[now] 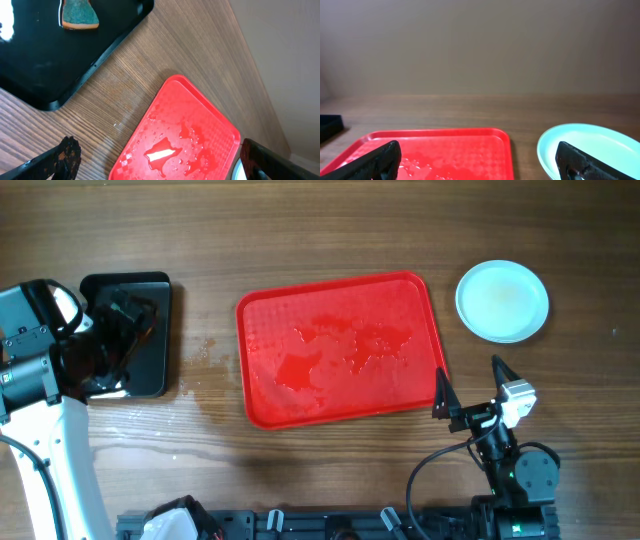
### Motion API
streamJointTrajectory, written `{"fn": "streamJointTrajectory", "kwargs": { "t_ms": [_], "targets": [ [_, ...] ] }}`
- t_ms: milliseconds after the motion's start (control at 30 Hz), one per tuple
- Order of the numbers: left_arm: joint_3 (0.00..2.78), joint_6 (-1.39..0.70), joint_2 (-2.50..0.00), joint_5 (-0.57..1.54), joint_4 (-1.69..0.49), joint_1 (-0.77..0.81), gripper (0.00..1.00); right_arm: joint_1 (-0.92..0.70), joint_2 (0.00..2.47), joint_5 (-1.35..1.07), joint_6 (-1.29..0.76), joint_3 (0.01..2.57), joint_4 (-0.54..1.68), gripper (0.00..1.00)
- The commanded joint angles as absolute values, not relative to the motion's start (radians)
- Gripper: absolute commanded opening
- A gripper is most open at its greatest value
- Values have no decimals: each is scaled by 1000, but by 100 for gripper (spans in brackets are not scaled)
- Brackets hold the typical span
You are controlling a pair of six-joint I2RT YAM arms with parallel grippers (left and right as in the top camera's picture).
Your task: Clean dirty plates on tray and stack at the side
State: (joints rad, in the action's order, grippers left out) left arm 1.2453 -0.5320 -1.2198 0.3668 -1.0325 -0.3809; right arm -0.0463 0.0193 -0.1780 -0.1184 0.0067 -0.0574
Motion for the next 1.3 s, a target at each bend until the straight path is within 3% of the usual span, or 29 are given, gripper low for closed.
{"fn": "streamJointTrajectory", "kwargs": {
  "t_ms": [0, 300, 1267],
  "targets": [
    [1242, -524, -1214, 381, -1030, -382, 100, -40, 3, -101, -104, 5, -24, 100],
    [1242, -524, -1214, 381, -1030, -382, 100, -40, 2, -96, -3, 5, -3, 100],
    [1242, -524, -1214, 381, -1030, -382, 100, -40, 5, -96, -2, 5, -4, 100]
  ]
}}
